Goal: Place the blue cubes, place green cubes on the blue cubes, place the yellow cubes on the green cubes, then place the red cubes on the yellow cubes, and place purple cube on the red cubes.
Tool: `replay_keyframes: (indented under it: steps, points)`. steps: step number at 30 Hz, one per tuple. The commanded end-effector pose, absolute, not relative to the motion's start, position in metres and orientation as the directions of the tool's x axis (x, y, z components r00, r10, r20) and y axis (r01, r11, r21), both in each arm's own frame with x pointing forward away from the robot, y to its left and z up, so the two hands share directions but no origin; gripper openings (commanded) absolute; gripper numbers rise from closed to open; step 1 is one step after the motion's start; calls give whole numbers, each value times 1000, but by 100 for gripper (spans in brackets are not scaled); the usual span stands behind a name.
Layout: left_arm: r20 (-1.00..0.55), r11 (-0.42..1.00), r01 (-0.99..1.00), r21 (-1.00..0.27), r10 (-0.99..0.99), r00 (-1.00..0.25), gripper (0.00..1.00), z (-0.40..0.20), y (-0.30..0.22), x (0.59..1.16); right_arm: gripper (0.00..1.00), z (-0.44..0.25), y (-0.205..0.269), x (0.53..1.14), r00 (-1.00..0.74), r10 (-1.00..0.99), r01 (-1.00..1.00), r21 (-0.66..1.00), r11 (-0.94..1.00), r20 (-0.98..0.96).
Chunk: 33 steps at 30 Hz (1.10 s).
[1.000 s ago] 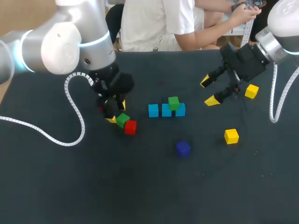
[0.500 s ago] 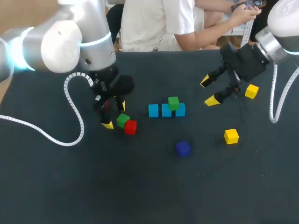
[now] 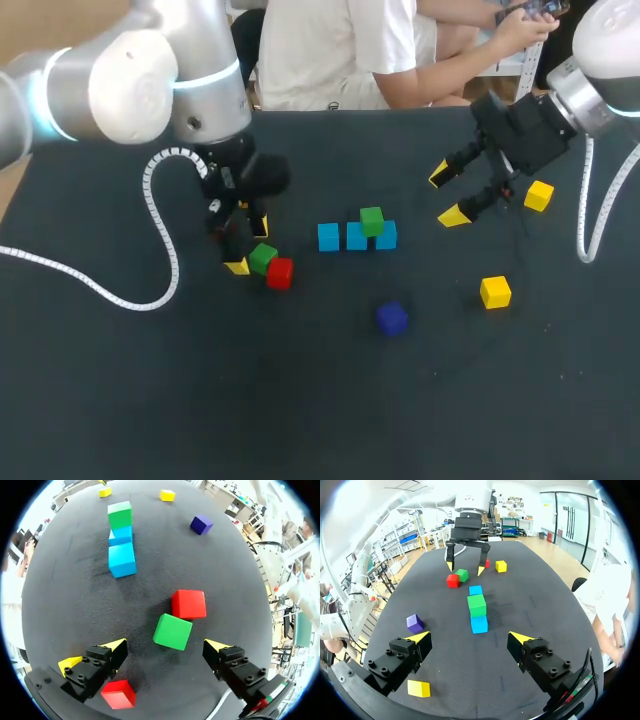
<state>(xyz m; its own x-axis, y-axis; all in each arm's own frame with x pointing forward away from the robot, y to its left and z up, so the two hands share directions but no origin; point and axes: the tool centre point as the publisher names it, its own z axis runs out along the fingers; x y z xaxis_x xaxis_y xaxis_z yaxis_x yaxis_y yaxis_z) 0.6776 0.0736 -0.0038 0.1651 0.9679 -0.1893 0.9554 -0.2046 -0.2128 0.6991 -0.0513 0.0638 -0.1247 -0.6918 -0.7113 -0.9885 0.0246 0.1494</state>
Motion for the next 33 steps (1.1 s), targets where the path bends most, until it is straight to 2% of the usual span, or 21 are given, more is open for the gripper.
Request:
replay_keyframes:
  steps: [1,18,19,21,24,25,29,31,33]
  points:
    - [-184,-198,959,-201,970,161,100,-1,74,674,100,64,-52,699,-124,-691,-989,149,24,-713]
    - [-148,-187,963,-196,976,159,100,-7,66,677,100,64,-52,699,-124,-691,-989,149,24,-713]
    - [-148,-186,963,-196,976,158,96,-7,66,677,100,64,-52,699,-124,-691,-989,149,24,-713]
    - [-148,-185,963,-195,976,157,76,-7,66,677,100,64,-52,699,-124,-691,-989,149,24,-713]
    - [-146,-183,964,-192,977,157,53,-7,66,677,100,64,-52,699,-124,-691,-989,149,24,-713]
    - [-146,-182,965,-190,977,156,48,-7,66,677,100,64,-52,699,-124,-691,-989,149,24,-713]
    - [-147,-178,966,-187,977,152,40,-8,67,675,100,64,-52,699,-124,-691,-989,149,24,-713]
    - [-151,-174,967,-187,978,147,29,-9,67,674,100,64,-52,699,-124,-691,-989,149,24,-713]
    - [-154,-171,967,-187,978,143,27,-10,67,673,100,64,-52,699,-124,-691,-989,149,24,-713]
